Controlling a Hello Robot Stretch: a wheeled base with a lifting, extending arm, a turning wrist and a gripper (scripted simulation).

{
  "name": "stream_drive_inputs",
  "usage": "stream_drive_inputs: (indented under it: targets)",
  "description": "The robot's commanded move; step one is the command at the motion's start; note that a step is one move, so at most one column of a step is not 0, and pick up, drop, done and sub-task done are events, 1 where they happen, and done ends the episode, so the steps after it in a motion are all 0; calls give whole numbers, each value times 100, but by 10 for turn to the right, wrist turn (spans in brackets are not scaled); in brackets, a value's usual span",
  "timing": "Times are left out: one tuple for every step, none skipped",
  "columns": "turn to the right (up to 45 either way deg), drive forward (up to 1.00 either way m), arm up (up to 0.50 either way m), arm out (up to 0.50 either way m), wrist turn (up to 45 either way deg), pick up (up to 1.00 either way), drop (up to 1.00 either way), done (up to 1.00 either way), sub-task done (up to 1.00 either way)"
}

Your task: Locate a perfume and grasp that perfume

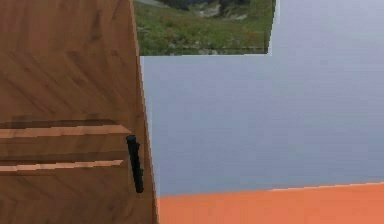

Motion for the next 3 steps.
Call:
stream_drive_inputs:
  targets:
    - [0, 0, 50, 0, 0, 0, 0, 0, 0]
    - [0, 0, 38, 0, 0, 0, 0, 0, 0]
    - [0, 0, 0, 42, 0, 0, 0, 0, 0]
